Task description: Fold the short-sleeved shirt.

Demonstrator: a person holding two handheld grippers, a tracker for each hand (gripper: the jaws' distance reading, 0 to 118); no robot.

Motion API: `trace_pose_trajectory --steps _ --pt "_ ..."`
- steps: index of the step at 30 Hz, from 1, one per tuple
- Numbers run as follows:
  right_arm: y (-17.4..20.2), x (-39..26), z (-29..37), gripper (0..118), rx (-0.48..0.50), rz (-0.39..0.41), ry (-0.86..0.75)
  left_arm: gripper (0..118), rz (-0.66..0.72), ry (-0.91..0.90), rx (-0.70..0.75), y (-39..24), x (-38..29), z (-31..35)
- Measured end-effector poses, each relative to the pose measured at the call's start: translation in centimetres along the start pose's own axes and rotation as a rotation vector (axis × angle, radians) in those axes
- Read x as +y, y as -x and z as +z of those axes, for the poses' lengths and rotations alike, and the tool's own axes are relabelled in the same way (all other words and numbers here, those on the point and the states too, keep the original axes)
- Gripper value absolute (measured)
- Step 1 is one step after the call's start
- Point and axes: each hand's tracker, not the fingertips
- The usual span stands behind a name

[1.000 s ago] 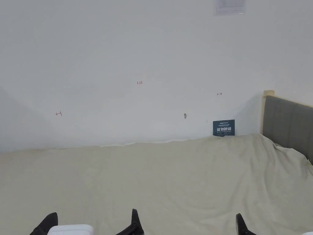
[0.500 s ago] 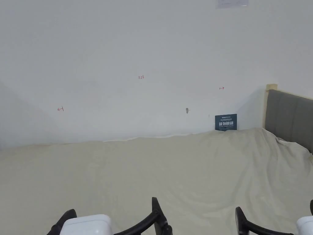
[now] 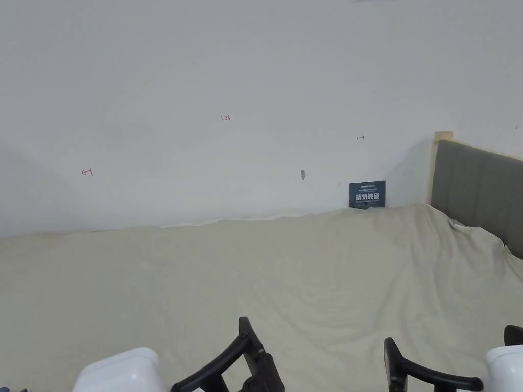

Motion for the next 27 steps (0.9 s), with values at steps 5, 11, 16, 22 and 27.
trace_pose_trajectory --steps 5,11,16,22,27 --pt "0.0 0.0 -0.4 118 0.002 -0.008 0.01 118 -0.004 0.003 0.051 -0.2 0.5 -0.2" --pt "0.1 0.0 -0.7 118 0.0 -0.023 0.019 118 -0.055 0.024 0.092 -0.6 0.5 -0.5" --pt "0.1 0.1 -0.9 118 -0.003 -0.027 0.027 118 -0.034 0.028 0.087 -0.5 0.8 -0.3" --pt "0.3 0.1 -1.1 118 -0.005 -0.031 0.034 118 -0.029 0.025 0.087 -0.4 0.8 -0.5" --pt "0.5 0.2 -1.1 118 -0.004 -0.028 0.034 118 -0.004 0.068 0.061 0.6 0.9 -0.9"
